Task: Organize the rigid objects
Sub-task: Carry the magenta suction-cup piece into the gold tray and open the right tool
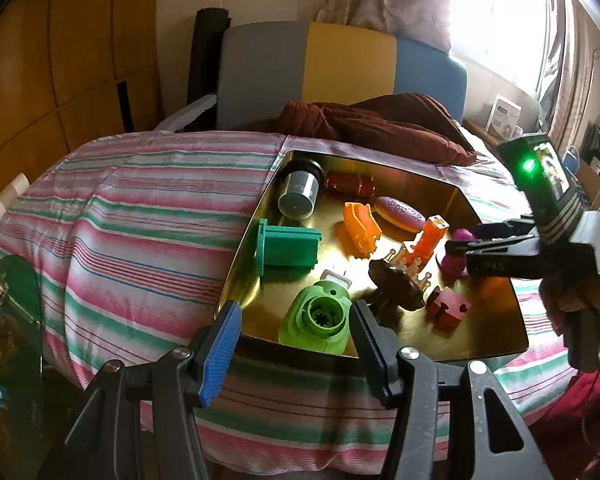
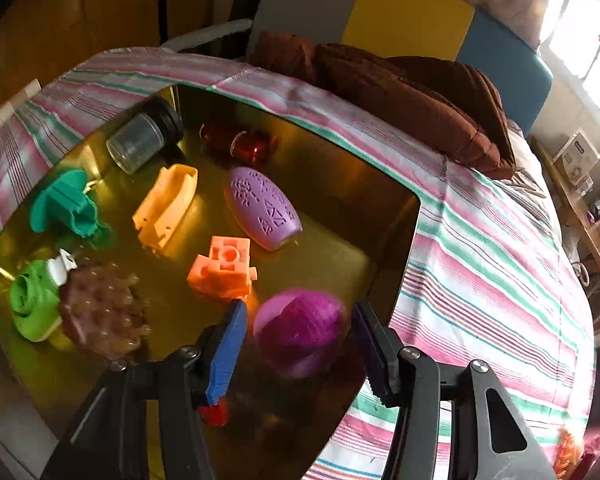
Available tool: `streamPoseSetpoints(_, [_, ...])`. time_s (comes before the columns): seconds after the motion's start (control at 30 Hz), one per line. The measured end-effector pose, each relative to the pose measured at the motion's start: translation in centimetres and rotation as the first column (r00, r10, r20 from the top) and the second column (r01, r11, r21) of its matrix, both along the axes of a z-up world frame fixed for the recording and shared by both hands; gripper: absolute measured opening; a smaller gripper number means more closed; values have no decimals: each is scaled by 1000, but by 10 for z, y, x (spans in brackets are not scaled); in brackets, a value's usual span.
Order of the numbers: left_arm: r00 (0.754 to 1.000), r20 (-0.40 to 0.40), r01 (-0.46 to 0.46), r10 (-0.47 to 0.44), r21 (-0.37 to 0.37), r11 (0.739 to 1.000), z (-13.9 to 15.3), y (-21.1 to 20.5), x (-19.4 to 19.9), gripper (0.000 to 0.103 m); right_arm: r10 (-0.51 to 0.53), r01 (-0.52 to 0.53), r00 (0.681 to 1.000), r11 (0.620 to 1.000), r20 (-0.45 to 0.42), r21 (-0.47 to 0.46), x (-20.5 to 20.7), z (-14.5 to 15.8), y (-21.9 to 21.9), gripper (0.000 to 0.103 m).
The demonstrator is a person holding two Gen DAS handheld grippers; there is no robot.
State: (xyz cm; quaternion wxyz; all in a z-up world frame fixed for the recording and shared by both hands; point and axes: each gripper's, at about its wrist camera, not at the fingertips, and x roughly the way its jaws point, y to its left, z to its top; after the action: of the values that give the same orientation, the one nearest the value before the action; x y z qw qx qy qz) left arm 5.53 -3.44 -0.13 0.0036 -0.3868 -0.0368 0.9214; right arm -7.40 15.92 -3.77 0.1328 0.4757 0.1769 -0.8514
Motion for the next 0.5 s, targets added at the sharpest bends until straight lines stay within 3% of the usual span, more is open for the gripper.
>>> streamPoseSetpoints(0.1, [1000, -2, -7, 7, -3, 1000, 1, 0, 0, 57, -6, 6, 1000, 1000, 7, 5, -1, -4, 2, 56])
streamPoseSetpoints(0.2, [1000, -9, -20, 20, -18, 1000, 2, 0, 0, 57, -21, 22, 1000, 998, 13, -60, 4, 4, 10, 59])
streamPoseSetpoints(0.33, [999, -12, -36, 36, -29, 999, 2, 0, -1, 57, -75, 71, 997, 987, -25, -142, 20, 22, 21, 76])
streamPoseSetpoints(0.5, [998, -11, -58, 57, -83, 995, 2, 2, -3, 57, -144, 131, 989, 968, -44, -216, 48, 39, 23, 77])
